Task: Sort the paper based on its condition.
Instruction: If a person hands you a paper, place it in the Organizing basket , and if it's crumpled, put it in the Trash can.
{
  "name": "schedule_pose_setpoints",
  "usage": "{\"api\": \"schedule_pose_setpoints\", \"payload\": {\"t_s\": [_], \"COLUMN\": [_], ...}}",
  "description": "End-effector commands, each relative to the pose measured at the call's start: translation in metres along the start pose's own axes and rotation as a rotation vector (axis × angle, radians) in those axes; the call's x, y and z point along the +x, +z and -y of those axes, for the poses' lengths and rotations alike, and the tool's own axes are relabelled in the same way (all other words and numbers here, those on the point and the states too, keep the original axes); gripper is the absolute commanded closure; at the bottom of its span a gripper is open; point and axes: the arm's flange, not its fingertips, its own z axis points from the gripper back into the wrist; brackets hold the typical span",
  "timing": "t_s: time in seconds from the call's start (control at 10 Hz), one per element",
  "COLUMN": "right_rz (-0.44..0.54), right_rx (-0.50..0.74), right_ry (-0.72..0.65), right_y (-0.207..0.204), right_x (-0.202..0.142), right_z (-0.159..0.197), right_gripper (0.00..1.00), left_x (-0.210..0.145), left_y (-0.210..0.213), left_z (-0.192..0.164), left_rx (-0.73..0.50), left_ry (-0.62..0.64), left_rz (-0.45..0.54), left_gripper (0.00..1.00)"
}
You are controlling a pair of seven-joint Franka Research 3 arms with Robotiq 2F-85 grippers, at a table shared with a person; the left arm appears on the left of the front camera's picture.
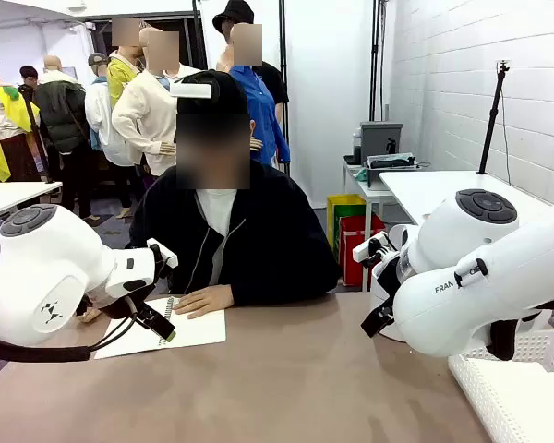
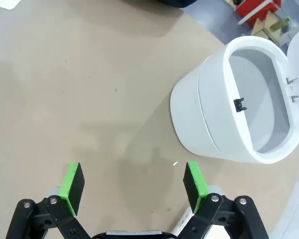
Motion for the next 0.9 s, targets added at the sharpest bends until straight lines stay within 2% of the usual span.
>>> {"api": "schedule_pose_setpoints", "payload": {"t_s": [0.0, 0.8], "right_rz": [0.0, 0.0], "right_rx": [0.0, 0.0], "right_ry": [0.0, 0.0], "right_y": [-0.0001, -0.0001], "right_x": [0.0, 0.0], "right_z": [0.0, 0.0], "right_gripper": [0.0, 0.0], "left_x": [0.0, 0.0], "left_y": [0.0, 0.0], "left_z": [0.0, 0.0], "left_rx": [0.0, 0.0], "left_ry": [0.0, 0.0], "left_rz": [0.0, 0.0], "left_gripper": [0.0, 0.0]}}
